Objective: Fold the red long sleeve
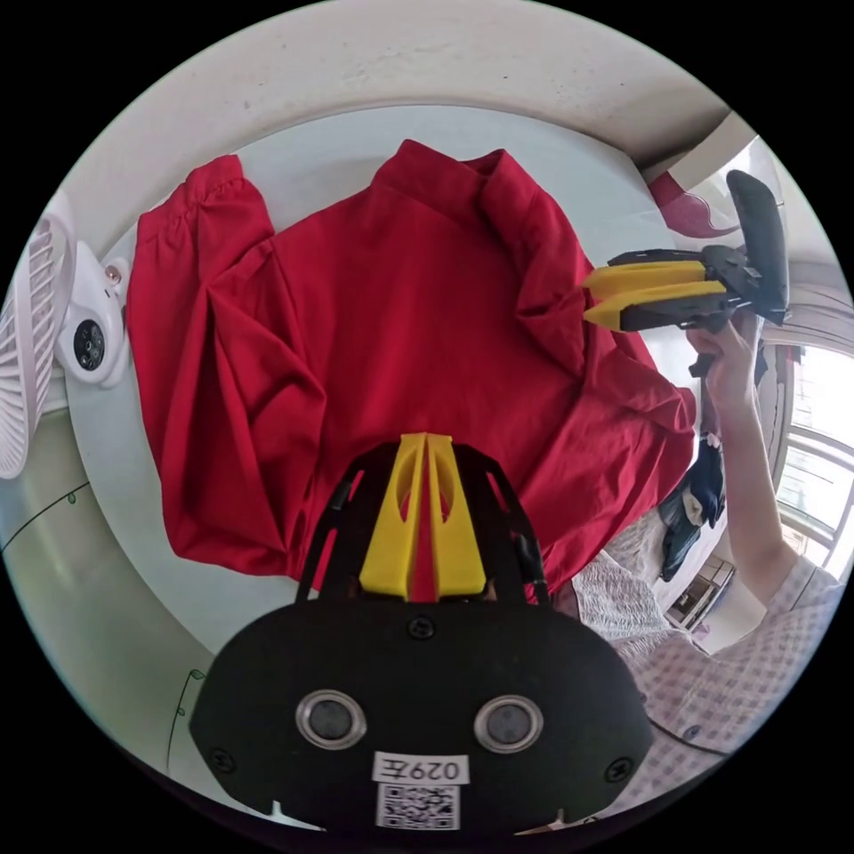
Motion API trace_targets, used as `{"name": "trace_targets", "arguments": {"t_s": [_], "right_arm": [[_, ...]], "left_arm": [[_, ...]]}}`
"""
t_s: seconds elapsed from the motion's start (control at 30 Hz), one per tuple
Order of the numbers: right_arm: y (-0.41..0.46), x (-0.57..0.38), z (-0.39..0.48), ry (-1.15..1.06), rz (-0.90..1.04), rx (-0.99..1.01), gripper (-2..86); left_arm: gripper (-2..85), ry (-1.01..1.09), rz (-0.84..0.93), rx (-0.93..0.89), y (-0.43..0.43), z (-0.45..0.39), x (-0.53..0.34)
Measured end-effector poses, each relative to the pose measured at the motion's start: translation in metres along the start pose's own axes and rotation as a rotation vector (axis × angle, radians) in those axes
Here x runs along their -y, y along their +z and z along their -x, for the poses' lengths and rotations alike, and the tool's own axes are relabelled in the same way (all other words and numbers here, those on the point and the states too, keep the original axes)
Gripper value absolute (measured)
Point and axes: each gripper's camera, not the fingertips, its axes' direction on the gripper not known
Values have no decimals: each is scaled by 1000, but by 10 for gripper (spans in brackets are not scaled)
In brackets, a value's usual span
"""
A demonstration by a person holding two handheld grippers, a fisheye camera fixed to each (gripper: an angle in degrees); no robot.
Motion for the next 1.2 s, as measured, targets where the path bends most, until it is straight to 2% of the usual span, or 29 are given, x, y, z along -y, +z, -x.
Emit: {"name": "trace_targets", "arguments": {"t_s": [0.17, 0.27, 0.33, 0.43, 0.53, 0.57, 0.63, 0.67, 0.73, 0.87, 0.97, 1.0, 1.1, 1.2], "right_arm": [[-36, -13, 12, 10, -118, -29, 0], [-76, -23, 8, 107, -189, -167, -1], [-113, -35, -10, 295, -219, -395, 0], [-135, -50, -60, 534, -141, -554, 7], [-134, -74, -116, 738, -32, -489, 30], [-137, -80, -116, 750, -53, -467, 38], [-148, -100, -91, 703, -232, -397, 42], [-147, -102, -83, 671, -258, -368, 33], [-130, -108, -57, 590, -251, -247, 8], [-100, -125, -15, 564, -237, -192, -2], [-81, -144, 13, 544, -203, -170, -3], [-71, -148, 16, 499, -147, -131, -4], [-44, -157, 3, 534, 9, -163, -4], [-47, -158, -8, 545, 21, -163, -4]], "left_arm": [[-10, 0, -3, -16, -4, 8, 0], [-10, -8, -2, -32, -7, 15, 0], [-10, -19, 0, -45, -9, 21, 0], [-10, -24, 3, -50, -12, 27, 0], [-10, -27, 4, -55, -15, 33, -1], [-10, -28, 3, -57, -16, 35, -1], [-10, -38, 1, -73, -18, 42, -2], [-10, -40, 0, -78, -19, 44, -2], [-10, -44, 0, -99, -21, 52, -4], [-10, -30, 10, -103, -26, 60, -8], [-10, 3, -106, -133, -45, 50, -28], [-10, 22, -134, -195, -50, 44, -34], [-10, 93, -104, -322, -46, 23, -42], [-10, 166, -22, -257, -24, -3, -41]]}}
